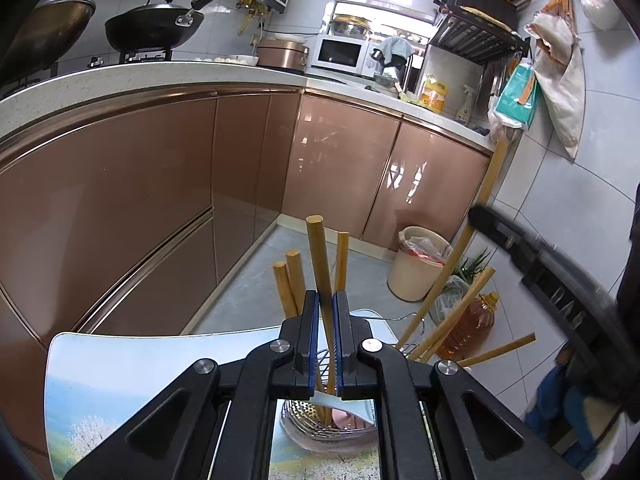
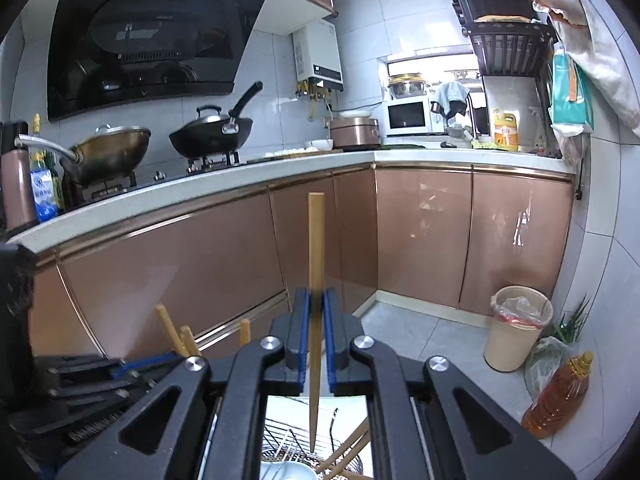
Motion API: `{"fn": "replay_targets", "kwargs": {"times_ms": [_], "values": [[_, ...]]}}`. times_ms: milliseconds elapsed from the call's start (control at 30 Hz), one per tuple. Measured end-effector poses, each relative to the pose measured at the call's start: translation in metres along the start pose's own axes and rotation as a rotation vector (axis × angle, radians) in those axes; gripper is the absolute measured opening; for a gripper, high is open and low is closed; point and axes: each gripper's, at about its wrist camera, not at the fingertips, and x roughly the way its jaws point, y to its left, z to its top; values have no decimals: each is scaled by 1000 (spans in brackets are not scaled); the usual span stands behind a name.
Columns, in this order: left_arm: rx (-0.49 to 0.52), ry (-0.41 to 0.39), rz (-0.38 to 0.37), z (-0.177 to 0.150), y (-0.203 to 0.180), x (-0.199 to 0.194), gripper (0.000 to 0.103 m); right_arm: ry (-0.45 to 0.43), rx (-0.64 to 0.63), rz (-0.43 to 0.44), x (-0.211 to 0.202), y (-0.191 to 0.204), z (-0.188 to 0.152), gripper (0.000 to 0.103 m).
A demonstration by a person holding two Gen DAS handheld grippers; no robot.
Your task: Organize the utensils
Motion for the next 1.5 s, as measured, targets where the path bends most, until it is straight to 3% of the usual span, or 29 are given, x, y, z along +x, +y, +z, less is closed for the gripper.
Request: {"fn": "replay_targets", "kwargs": {"times_ms": [233, 667, 733, 900, 1133, 1400, 1500], "values": [[-5, 1, 19, -2, 4, 0, 7, 94, 2, 3, 19, -2, -33, 7], [-17, 38, 80, -15, 13, -4, 8, 137, 14, 10, 3, -5, -44, 9], [-14, 40, 84, -16, 12, -6, 11, 137, 16, 11, -3, -5, -44, 11], [-21, 26, 92, -16, 13, -22, 29, 118, 14, 17, -25, -1, -39, 22], [-29, -11, 96, -16, 13, -56, 37, 88, 9, 12, -63, 5, -30, 25], [-29, -62, 144, -35, 14, -110, 54, 65, 28, 16, -111, 13, -31, 26], [-14, -87, 176, -53, 10, -134, 61, 66, 27, 15, -127, 22, -40, 34]]}}
